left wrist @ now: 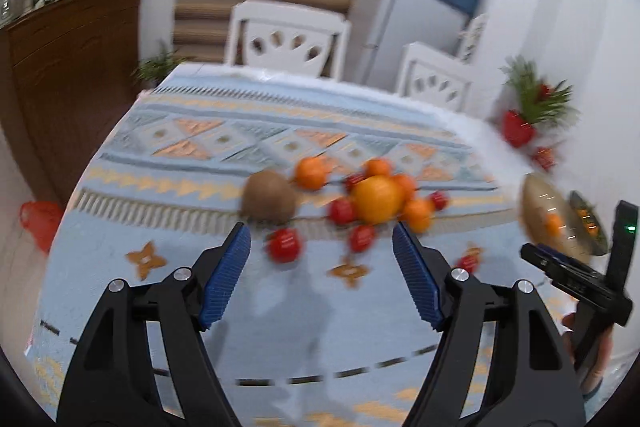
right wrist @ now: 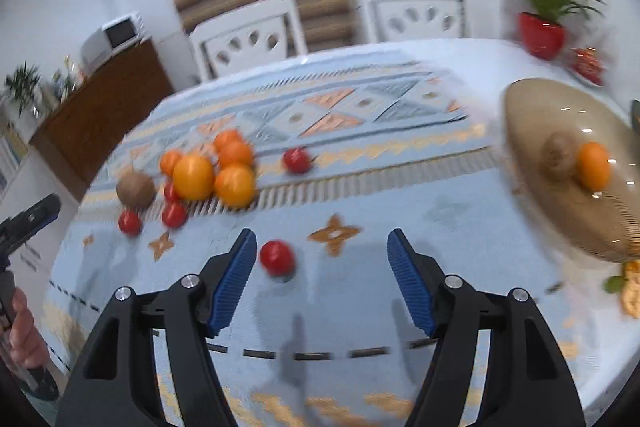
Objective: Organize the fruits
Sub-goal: 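Return both tools to the fruit and grasp a red tomato with each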
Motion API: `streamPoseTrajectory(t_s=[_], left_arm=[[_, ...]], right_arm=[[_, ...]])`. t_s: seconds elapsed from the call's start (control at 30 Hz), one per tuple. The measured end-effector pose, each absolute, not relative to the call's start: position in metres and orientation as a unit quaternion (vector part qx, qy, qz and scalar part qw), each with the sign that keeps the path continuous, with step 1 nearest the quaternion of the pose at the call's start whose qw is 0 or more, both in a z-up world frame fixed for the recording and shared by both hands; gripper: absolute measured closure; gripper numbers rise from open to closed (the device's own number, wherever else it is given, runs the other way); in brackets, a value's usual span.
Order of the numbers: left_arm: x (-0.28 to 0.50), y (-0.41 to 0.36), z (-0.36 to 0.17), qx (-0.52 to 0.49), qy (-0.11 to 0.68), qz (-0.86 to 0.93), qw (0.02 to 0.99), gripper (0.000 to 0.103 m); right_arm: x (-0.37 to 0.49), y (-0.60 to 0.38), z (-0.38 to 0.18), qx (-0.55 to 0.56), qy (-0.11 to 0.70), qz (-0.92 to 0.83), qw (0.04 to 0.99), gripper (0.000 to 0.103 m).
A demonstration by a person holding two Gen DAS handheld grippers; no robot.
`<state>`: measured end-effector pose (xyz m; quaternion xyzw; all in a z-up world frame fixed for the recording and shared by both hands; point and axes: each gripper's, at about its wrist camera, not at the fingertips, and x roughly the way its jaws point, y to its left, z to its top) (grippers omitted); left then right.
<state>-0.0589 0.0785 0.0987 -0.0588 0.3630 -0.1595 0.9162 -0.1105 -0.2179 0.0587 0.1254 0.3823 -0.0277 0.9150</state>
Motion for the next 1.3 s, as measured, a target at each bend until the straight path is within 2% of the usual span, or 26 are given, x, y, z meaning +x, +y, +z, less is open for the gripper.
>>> streamPoseTrajectory(t_s=[0.3, 0.57, 0.63, 0.7, 0.77, 0.9, 0.97, 1.07, 1.1, 1.17, 1.23, 1.3], left_arm=[[-0.015, 0.072, 0.043, -0.059, 0.438, -0.155, 0.883, 0.033], [0.001, 0.063, 0.025, -0.044, 0.424, -0.128, 0.896, 0.033], [0.001, 0.062, 0.027, -0.042, 0.415, -0.129, 0.900, 0.033], [0.003, 0.057, 0.022, -0.023, 0.425, -0.116, 0.897, 0.033], [0.006, 0.054, 0.016, -0.013, 0.442, -0.108, 0.891, 0.039], [0.006, 0.057, 0.016, -0.021, 0.439, -0.114, 0.891, 0.042], [0.007, 0.055, 0.015, -0.014, 0.438, -0.107, 0.893, 0.050], [0.005, 0.048, 0.015, 0.007, 0.434, -0.098, 0.895, 0.057], [0.005, 0.046, 0.015, 0.015, 0.434, -0.098, 0.896, 0.059], [0.004, 0.043, 0.015, 0.025, 0.431, -0.099, 0.896, 0.070], [0.003, 0.042, 0.015, 0.027, 0.432, -0.101, 0.896, 0.070], [0.003, 0.042, 0.016, 0.026, 0.432, -0.102, 0.896, 0.070]], right_arm=[[-0.086, -0.185, 0.025, 0.090, 0.408, -0.009, 0.909, 0.035], [-0.076, -0.175, 0.006, 0.063, 0.428, -0.017, 0.901, 0.036], [-0.075, -0.173, 0.006, 0.057, 0.424, -0.014, 0.904, 0.038], [-0.074, -0.171, 0.003, 0.052, 0.430, -0.015, 0.901, 0.049], [-0.075, -0.170, 0.002, 0.047, 0.431, -0.020, 0.901, 0.051], [-0.073, -0.171, 0.001, 0.049, 0.431, -0.026, 0.901, 0.052], [-0.072, -0.172, 0.001, 0.052, 0.433, -0.025, 0.900, 0.057], [-0.072, -0.171, 0.001, 0.049, 0.432, -0.025, 0.900, 0.067], [-0.072, -0.170, 0.001, 0.047, 0.433, -0.025, 0.900, 0.068], [-0.072, -0.168, 0.001, 0.042, 0.432, -0.025, 0.901, 0.069], [-0.072, -0.166, 0.001, 0.038, 0.431, -0.024, 0.901, 0.074], [-0.072, -0.167, 0.001, 0.038, 0.431, -0.023, 0.901, 0.074]])
